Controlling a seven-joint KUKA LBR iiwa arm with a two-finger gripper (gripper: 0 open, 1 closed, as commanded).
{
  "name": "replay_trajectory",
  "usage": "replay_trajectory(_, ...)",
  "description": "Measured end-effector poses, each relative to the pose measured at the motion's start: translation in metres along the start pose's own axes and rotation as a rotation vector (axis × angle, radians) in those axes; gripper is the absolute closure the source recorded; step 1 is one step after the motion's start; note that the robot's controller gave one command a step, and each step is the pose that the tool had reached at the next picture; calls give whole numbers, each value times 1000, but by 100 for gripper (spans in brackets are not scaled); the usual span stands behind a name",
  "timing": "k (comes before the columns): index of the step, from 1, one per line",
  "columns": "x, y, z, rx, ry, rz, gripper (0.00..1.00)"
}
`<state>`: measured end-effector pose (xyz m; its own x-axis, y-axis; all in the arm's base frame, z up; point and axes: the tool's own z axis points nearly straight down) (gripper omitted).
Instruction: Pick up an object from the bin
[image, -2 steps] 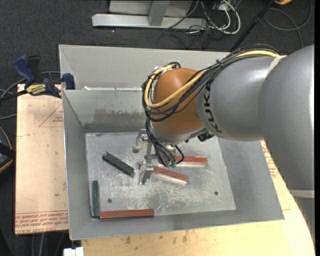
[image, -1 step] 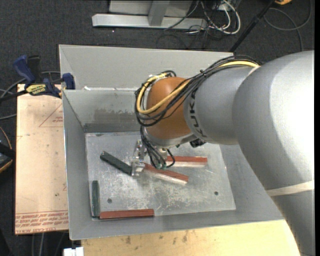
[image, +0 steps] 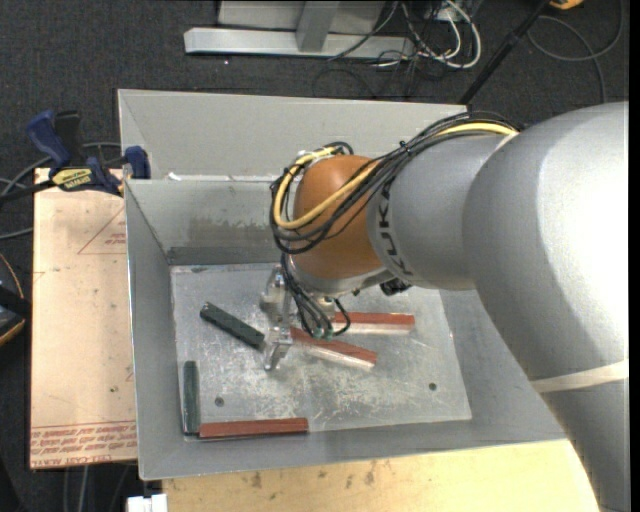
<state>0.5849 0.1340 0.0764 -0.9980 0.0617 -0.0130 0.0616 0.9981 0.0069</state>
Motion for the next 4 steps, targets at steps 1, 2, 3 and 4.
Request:
replay_trajectory(1,0,0,0,0,0,0,0)
replay_trajectory(2,-27,25,-1,3,2,93,100)
replay_trajectory(3,-27,25,-1,3,2,94,100)
replay_trajectory(4,-57,39,-160,6,11,-36,100)
